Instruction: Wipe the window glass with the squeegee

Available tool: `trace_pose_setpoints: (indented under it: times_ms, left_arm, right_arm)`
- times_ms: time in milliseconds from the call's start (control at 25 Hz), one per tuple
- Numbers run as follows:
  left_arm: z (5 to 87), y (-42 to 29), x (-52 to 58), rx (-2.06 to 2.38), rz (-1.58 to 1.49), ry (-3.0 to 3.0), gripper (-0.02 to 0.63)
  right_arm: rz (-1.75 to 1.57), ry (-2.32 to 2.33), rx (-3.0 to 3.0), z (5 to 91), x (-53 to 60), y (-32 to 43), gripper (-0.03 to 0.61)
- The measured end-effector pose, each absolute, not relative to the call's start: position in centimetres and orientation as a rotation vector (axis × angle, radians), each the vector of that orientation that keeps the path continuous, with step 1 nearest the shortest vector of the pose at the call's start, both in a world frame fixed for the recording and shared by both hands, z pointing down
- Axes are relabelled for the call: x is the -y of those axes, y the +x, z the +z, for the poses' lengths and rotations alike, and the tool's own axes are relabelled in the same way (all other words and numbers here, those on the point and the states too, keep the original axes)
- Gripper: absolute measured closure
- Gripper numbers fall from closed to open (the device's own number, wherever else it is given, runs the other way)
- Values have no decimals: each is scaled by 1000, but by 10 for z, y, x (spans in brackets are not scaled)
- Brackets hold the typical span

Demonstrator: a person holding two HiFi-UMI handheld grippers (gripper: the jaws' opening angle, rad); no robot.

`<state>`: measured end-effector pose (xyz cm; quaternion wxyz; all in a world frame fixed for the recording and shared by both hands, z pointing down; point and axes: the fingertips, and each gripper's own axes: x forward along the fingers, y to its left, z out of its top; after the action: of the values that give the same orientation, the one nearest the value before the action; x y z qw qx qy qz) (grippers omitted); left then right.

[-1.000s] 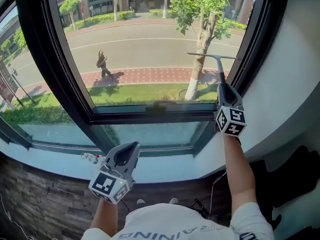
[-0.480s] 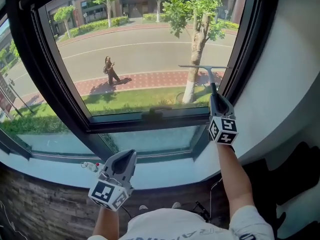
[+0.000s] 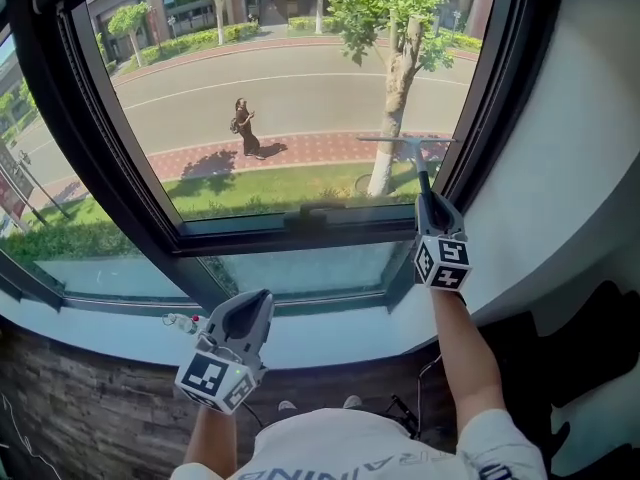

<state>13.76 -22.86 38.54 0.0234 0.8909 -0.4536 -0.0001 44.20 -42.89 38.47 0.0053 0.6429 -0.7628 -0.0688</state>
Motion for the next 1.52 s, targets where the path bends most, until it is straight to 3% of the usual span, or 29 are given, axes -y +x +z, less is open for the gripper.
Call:
trace_pose_setpoints:
  times_ms: [1520]
  left_arm:
    - [406,136,232,1430,65,2700,595]
  right_arm:
    - [-57,1937,2318,512,430,444,479]
